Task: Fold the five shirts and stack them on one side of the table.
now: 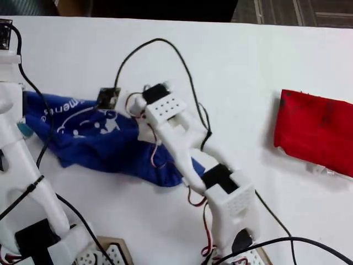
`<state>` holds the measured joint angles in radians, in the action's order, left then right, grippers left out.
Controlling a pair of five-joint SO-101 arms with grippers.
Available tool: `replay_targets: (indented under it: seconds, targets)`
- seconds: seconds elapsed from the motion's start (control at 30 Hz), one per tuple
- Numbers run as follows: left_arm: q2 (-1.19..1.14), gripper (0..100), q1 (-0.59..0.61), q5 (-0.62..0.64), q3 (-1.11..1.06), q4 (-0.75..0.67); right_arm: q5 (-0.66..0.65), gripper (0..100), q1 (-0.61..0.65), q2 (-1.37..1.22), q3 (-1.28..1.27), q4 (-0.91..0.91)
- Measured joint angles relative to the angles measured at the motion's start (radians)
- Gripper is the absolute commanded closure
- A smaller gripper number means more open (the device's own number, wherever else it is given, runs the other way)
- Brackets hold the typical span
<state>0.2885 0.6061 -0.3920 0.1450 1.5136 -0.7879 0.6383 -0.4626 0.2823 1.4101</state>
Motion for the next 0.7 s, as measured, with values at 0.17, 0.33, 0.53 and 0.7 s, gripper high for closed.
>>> replay_targets:
  seconds: [0.17, 0.33, 0.53, 0.7]
  targets:
    - [0.000, 97, 0.000, 0.000, 0.000, 0.000, 0.034, 77.2, -0.002, 0.000, 0.000, 0.000]
    - [0.000, 97, 0.000, 0.000, 0.000, 0.000, 0.034, 77.3, 0.021, -0.026, 0.000, -0.002]
    - [0.000, 97, 0.000, 0.000, 0.000, 0.000, 0.034, 77.3, 0.031, -0.072, 0.000, -0.012]
    - [0.000, 97, 0.000, 0.000, 0.000, 0.000, 0.034, 77.3, 0.031, -0.074, 0.000, -0.011]
